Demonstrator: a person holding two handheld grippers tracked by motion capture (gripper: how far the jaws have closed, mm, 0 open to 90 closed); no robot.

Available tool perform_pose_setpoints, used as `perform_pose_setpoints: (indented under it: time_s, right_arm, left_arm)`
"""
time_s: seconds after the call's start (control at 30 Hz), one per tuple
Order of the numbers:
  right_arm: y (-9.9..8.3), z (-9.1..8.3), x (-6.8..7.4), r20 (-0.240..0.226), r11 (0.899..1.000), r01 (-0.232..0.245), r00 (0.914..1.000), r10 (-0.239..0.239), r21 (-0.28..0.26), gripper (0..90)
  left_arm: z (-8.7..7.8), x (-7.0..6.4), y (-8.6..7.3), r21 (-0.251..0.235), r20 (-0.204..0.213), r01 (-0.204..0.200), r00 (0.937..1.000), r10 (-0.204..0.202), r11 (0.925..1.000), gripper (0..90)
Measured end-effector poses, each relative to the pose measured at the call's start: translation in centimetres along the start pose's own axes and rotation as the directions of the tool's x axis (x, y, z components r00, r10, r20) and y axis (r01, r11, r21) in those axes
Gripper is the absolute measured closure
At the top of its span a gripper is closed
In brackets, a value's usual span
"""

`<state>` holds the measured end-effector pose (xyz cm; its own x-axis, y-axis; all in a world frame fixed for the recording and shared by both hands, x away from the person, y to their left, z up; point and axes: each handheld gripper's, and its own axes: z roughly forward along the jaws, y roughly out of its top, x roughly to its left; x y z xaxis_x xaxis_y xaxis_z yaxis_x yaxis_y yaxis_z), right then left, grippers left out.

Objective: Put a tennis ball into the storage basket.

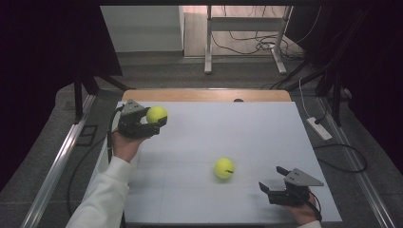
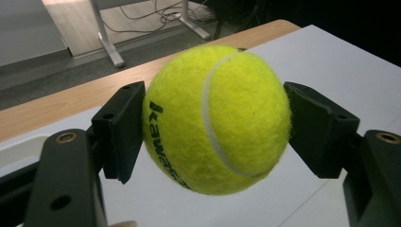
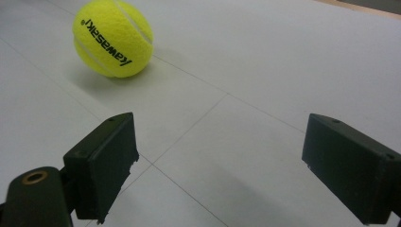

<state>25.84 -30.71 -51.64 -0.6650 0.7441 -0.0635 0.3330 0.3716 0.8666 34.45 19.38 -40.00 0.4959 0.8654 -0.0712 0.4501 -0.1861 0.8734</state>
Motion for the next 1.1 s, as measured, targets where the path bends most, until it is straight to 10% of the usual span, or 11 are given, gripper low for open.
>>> perform_pose_setpoints:
  time_s: [1.1]
  right_arm:
    - [0.0, 0.1, 0.0, 0.000, 1.000, -0.003, 1.0000, 0.003, 0.004, 10.8]
  left_arm:
    - [-1.2, 4.0, -0.2, 0.000, -0.090, 0.067, 0.9937, -0.067, 0.9978, 26.7]
